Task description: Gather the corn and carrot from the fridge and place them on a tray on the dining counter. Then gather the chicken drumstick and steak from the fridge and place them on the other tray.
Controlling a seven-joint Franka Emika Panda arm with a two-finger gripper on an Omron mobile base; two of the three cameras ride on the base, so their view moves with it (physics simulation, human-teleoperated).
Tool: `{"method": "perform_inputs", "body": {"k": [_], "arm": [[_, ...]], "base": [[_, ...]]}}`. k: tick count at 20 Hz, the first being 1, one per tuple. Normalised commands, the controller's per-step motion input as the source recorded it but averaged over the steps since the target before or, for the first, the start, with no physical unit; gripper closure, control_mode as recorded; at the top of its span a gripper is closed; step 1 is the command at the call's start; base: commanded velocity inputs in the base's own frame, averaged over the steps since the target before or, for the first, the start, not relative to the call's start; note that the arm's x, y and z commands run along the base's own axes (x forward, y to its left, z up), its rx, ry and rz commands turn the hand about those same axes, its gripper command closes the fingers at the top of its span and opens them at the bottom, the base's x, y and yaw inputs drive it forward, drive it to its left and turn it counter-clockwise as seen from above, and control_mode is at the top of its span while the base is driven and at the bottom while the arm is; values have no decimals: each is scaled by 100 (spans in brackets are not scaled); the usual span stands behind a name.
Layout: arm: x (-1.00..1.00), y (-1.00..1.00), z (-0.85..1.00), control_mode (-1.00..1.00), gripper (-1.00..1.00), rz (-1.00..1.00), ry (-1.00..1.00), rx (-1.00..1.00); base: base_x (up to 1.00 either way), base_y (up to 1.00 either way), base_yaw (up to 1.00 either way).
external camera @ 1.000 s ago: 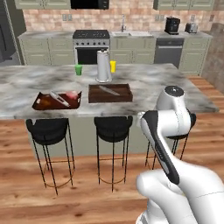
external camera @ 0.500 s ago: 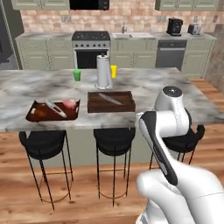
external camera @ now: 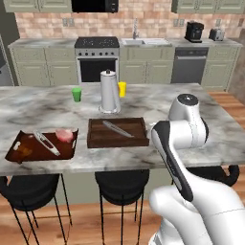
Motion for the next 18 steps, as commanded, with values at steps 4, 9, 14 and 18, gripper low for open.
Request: {"method": "perform_inputs", "body": {"k": [4,9,14,18], "arm": [[0,0,0,100,100,0,0,0],[0,0,0,100,100,0,0,0],[0,0,0,100,100,0,0,0],[27,-6,0,-100,100,6,2,0]], "base": [[33,-21,0],[14,0,0],[25,0,0],[6,0,0]]}}
